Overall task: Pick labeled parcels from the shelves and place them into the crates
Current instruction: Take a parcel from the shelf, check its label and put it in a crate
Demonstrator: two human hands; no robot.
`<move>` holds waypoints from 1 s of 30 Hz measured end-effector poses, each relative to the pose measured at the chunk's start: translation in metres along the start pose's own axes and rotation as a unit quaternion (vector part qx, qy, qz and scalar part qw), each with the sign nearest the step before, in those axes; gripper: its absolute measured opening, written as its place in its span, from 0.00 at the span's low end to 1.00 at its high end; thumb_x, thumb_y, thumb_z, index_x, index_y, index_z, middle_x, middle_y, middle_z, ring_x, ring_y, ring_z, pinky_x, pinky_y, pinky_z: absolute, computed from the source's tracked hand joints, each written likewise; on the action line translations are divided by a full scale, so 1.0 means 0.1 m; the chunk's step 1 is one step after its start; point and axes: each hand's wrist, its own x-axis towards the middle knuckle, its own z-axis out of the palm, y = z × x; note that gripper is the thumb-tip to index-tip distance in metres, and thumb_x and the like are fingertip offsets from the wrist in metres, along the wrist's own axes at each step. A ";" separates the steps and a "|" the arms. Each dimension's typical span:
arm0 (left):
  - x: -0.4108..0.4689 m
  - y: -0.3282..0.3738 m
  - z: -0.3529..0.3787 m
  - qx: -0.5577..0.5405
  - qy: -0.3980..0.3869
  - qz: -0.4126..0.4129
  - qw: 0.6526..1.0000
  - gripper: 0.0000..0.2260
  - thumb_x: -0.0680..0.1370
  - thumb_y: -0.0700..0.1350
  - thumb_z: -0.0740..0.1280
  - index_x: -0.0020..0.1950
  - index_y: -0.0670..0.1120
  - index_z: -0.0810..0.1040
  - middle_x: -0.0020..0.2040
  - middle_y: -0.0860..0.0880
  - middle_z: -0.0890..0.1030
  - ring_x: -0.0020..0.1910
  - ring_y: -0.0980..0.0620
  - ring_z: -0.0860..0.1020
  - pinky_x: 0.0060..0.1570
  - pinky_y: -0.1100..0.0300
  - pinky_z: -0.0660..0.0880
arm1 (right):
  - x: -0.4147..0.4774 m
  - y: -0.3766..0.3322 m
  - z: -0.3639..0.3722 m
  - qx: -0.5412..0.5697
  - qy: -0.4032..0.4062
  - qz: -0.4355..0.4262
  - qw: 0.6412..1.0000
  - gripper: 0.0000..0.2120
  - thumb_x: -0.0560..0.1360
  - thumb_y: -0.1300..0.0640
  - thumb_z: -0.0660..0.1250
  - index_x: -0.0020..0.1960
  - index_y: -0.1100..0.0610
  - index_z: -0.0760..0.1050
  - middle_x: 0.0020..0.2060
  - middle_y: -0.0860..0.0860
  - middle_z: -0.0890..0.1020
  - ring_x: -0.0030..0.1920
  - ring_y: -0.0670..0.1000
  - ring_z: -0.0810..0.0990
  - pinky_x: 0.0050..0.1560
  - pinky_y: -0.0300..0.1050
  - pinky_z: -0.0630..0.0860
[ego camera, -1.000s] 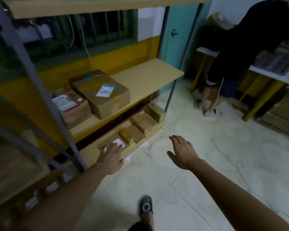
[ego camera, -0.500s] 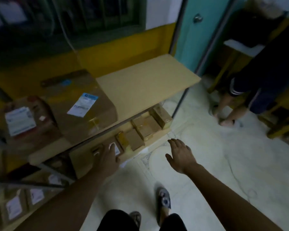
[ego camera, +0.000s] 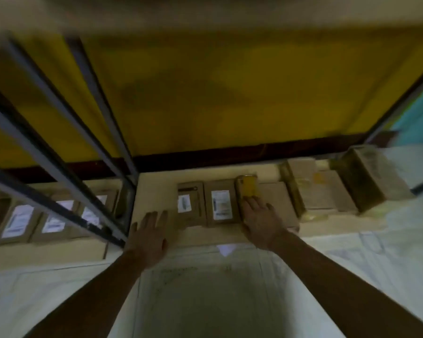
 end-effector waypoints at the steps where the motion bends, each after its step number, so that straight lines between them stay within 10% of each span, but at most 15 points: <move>1: 0.27 0.00 0.27 -0.019 0.002 -0.008 1.000 0.35 0.83 0.55 0.56 0.83 0.48 0.41 0.82 0.43 0.52 0.81 0.42 0.53 0.76 0.41 0.59 | 0.28 0.06 0.27 -0.009 0.007 -0.020 1.000 0.31 0.81 0.50 0.62 0.80 0.59 0.56 0.78 0.59 0.62 0.78 0.62 0.59 0.71 0.61 0.63; 8: 0.84 0.05 1.39 -0.014 0.052 0.007 0.999 0.33 0.83 0.54 0.57 0.82 0.46 0.45 0.81 0.43 0.53 0.80 0.42 0.54 0.75 0.40 0.57 | 1.12 0.18 1.47 -0.139 0.001 -0.055 0.989 0.30 0.85 0.53 0.53 0.83 0.57 0.45 0.82 0.57 0.48 0.81 0.58 0.49 0.77 0.59 0.54; 14: 1.09 0.04 1.51 -0.045 0.151 0.107 0.982 0.29 0.77 0.57 0.53 0.77 0.49 0.60 0.73 0.42 0.70 0.71 0.40 0.71 0.67 0.38 0.69 | 1.10 0.03 1.60 -0.079 0.040 -0.074 0.993 0.31 0.82 0.50 0.58 0.82 0.56 0.54 0.80 0.56 0.59 0.81 0.58 0.55 0.78 0.63 0.51; 19: 1.43 0.18 1.59 -0.178 0.137 -0.006 0.974 0.22 0.77 0.58 0.61 0.69 0.50 0.68 0.63 0.46 0.71 0.60 0.44 0.74 0.57 0.45 0.76 | 1.21 -0.05 1.85 -0.052 0.059 -0.133 0.988 0.33 0.77 0.47 0.48 0.79 0.60 0.60 0.78 0.60 0.64 0.79 0.63 0.59 0.75 0.68 0.57; 24: 1.63 0.40 1.47 -0.493 0.128 -0.143 0.848 0.16 0.82 0.47 0.63 0.69 0.46 0.71 0.62 0.43 0.80 0.60 0.42 0.79 0.61 0.47 0.77 | 1.29 -0.12 2.08 -0.040 -0.001 -0.134 0.990 0.38 0.81 0.47 0.62 0.83 0.56 0.45 0.82 0.55 0.49 0.82 0.60 0.48 0.78 0.66 0.52; 30: 1.74 0.36 1.28 -0.674 0.083 -0.247 0.692 0.29 0.80 0.51 0.68 0.78 0.47 0.62 0.69 0.41 0.75 0.63 0.40 0.76 0.64 0.46 0.74 | 1.38 -0.08 2.07 -0.024 0.056 -0.130 0.990 0.34 0.77 0.46 0.65 0.79 0.54 0.60 0.76 0.53 0.66 0.74 0.59 0.65 0.70 0.63 0.67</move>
